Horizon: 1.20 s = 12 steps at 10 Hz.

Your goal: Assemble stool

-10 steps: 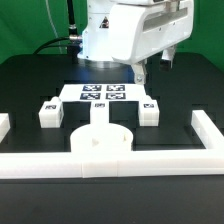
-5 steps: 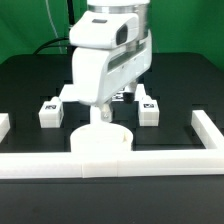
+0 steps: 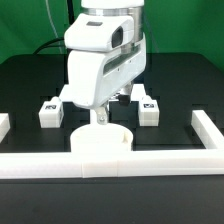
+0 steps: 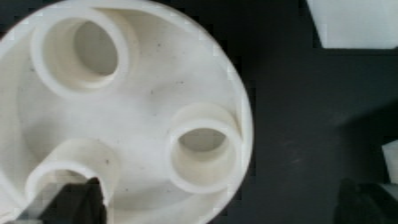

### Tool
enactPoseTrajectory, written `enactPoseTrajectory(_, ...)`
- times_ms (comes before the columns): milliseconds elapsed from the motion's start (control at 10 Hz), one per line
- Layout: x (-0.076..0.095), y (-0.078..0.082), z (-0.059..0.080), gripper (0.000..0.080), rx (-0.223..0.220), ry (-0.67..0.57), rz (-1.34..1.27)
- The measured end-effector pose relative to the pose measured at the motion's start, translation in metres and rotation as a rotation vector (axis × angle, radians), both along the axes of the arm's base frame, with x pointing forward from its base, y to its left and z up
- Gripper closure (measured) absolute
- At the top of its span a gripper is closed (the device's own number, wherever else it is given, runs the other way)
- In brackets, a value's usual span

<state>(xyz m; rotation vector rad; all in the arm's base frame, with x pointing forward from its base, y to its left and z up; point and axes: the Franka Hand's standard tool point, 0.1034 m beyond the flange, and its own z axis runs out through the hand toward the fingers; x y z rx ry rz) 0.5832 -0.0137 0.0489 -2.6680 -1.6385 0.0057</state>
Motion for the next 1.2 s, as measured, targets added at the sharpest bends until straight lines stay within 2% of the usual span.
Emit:
enactPoseTrajectory(100, -0.001, -0.001, -0.007, 0.015, 0.002, 0.01, -0.005)
enactPoseTrajectory(700, -0.006, 0.002, -0.025, 0.015, 0.007, 0.019, -0.001)
enactPoseTrajectory(1100, -0.007, 0.005, -0.03, 0.015, 0.008, 0.026, 0.001)
enactPoseTrajectory(1200, -0.007, 0.005, -0.03, 0.0246, 0.008, 0.026, 0.001)
